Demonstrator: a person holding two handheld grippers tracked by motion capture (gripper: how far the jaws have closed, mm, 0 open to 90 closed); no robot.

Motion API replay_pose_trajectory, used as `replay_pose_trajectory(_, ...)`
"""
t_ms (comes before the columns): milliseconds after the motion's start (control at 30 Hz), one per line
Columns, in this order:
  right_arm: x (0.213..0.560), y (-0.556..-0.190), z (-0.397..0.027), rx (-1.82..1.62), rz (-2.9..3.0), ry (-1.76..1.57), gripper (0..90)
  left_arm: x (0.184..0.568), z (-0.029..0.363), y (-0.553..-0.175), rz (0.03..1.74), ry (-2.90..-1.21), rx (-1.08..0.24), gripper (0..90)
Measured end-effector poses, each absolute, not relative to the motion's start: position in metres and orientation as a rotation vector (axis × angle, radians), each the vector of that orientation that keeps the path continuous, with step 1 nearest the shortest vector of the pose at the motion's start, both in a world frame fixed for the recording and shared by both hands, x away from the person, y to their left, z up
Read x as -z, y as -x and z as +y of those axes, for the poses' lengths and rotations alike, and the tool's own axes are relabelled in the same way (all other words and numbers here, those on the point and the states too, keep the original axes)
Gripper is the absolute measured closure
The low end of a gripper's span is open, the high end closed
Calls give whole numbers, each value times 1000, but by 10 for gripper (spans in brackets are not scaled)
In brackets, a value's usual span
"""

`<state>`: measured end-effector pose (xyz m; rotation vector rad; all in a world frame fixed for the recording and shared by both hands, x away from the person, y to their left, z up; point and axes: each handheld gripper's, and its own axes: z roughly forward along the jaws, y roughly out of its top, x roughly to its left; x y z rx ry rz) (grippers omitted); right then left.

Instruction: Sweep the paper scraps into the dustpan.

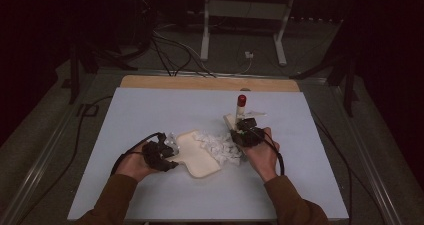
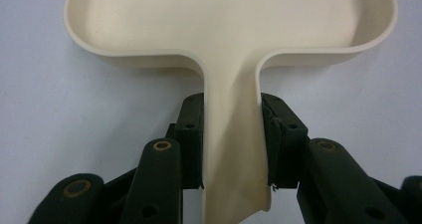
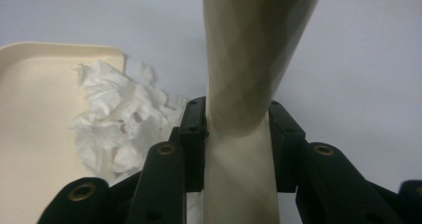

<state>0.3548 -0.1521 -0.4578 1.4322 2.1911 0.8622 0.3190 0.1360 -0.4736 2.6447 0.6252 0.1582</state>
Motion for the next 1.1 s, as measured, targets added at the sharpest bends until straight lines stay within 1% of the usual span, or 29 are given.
replay_pose_trajectory(733, 455, -343, -104, -920, 2307, -1357, 674, 474, 134, -319, 622, -2635, -156, 663)
replay_pose_trajectory(1100, 451, -331, -78, -940, 2369, -1272, 674, 474, 134, -318, 627, -2625, -155, 663)
